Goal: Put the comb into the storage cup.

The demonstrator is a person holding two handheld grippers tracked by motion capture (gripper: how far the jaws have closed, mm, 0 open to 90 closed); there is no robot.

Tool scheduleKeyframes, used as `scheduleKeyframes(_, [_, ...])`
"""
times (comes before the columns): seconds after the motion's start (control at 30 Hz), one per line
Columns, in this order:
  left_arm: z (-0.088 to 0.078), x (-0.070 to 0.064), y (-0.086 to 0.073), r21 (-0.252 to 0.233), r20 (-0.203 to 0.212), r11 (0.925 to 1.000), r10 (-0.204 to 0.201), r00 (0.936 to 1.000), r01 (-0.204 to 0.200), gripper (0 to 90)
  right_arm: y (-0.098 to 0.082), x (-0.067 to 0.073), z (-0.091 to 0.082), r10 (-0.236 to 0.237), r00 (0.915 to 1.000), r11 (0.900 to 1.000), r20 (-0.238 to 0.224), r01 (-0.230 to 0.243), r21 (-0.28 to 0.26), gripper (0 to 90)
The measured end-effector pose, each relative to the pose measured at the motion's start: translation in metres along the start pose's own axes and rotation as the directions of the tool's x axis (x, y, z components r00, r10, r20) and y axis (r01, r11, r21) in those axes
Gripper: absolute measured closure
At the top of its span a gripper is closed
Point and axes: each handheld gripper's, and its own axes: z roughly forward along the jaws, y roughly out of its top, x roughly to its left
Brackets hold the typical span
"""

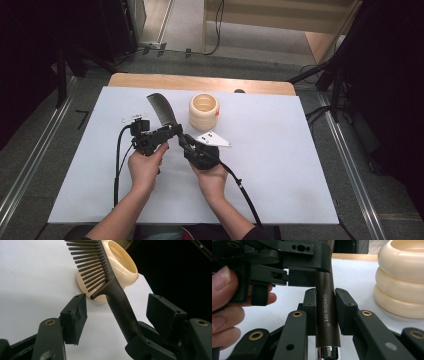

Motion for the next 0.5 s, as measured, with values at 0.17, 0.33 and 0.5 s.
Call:
scheduleKeyframes(0.17, [0.0038,0.0004,-0.0004,0.008,0.005,0.9999,-0.014,0.9999,0.014,38.4,-0.0004,0.0013,0.0004,-0.001,1.0,1.0,0.003,0.001,-0.008,70.2])
scheduleKeyframes(0.33, [0.0062,0.0013,-0.0005,0.009,0.009,0.9995,-0.031,0.9995,0.031,42.8,-0.0011,0.0031,0.0009,0.002,1.0,1.0,0.0,-0.002,-0.011,70.2])
scheduleKeyframes(0.5, [0.0074,0.003,-0.0003,0.013,0.019,0.9987,-0.05,0.9986,0.05,51.7,-0.002,0.0046,0.0022,0.005,1.0,1.0,-0.005,-0.006,-0.014,70.2])
